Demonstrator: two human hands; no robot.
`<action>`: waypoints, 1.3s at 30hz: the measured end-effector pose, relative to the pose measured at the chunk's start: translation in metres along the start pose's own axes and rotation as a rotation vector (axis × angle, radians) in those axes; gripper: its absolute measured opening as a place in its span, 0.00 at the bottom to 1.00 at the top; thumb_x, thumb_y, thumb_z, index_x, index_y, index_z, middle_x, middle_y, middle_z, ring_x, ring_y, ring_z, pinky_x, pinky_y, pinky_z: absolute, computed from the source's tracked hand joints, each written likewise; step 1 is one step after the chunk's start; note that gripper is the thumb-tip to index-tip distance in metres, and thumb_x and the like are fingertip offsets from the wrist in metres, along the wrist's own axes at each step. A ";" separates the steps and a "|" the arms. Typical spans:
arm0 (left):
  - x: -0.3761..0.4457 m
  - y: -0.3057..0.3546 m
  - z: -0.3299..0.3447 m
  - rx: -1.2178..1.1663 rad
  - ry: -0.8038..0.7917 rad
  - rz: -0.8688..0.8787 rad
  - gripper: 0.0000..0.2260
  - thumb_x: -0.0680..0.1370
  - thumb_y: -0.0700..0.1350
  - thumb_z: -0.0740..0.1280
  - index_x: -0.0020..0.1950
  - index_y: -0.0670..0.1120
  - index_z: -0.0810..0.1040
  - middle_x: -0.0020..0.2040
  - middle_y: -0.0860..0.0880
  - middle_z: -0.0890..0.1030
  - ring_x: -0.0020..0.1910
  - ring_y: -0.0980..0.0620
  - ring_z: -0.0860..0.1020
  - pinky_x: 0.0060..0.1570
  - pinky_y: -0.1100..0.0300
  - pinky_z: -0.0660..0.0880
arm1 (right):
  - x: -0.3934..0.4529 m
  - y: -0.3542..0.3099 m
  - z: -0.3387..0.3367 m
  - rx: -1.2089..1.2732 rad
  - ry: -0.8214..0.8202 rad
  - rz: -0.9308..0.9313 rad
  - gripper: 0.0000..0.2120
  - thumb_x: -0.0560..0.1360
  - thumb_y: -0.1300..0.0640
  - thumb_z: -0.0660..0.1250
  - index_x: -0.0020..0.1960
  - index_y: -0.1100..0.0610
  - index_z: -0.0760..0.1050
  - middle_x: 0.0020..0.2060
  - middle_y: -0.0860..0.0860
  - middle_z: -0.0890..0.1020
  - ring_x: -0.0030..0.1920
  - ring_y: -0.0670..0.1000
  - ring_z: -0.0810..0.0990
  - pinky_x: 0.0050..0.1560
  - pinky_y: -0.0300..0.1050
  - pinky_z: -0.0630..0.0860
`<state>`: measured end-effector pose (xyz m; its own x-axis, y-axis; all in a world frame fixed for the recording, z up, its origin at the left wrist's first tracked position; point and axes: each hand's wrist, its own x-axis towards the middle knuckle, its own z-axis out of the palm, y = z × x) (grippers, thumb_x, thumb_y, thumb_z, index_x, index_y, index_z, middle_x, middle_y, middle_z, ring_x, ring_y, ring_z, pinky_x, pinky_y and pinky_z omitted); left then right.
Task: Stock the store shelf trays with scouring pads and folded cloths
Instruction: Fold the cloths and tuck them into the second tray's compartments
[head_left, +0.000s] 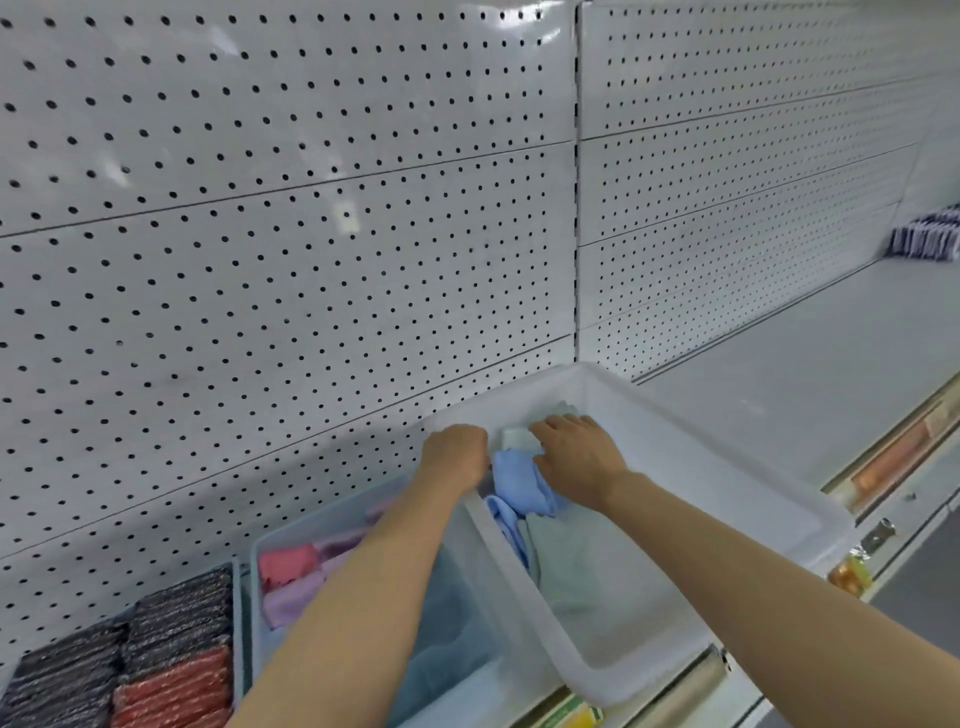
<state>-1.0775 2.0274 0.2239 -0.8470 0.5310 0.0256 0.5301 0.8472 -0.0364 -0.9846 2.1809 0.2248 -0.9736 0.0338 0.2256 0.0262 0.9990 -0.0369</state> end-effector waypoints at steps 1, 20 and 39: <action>0.006 0.006 0.002 0.077 -0.065 -0.012 0.11 0.80 0.43 0.59 0.60 0.45 0.76 0.60 0.45 0.79 0.60 0.44 0.76 0.58 0.55 0.68 | 0.001 0.008 0.001 0.004 0.001 0.006 0.15 0.77 0.55 0.58 0.63 0.56 0.71 0.58 0.54 0.77 0.60 0.56 0.73 0.60 0.47 0.66; 0.072 0.026 0.017 0.072 -0.361 -0.176 0.13 0.77 0.41 0.63 0.62 0.42 0.76 0.58 0.44 0.79 0.53 0.45 0.78 0.49 0.55 0.73 | 0.038 0.060 0.030 0.049 -0.026 -0.061 0.17 0.77 0.56 0.59 0.64 0.55 0.70 0.59 0.52 0.77 0.60 0.56 0.73 0.60 0.46 0.67; -0.059 -0.039 -0.091 -0.910 0.595 -0.133 0.06 0.74 0.43 0.72 0.50 0.49 0.81 0.47 0.57 0.83 0.42 0.57 0.79 0.43 0.60 0.74 | 0.045 -0.053 -0.077 1.618 -0.089 0.341 0.21 0.74 0.38 0.64 0.48 0.56 0.80 0.45 0.52 0.84 0.49 0.53 0.81 0.57 0.52 0.74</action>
<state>-1.0441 1.9647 0.3144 -0.8740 0.1511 0.4619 0.4753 0.4641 0.7475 -1.0124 2.1316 0.3115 -0.9834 0.1725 -0.0557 0.0353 -0.1195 -0.9922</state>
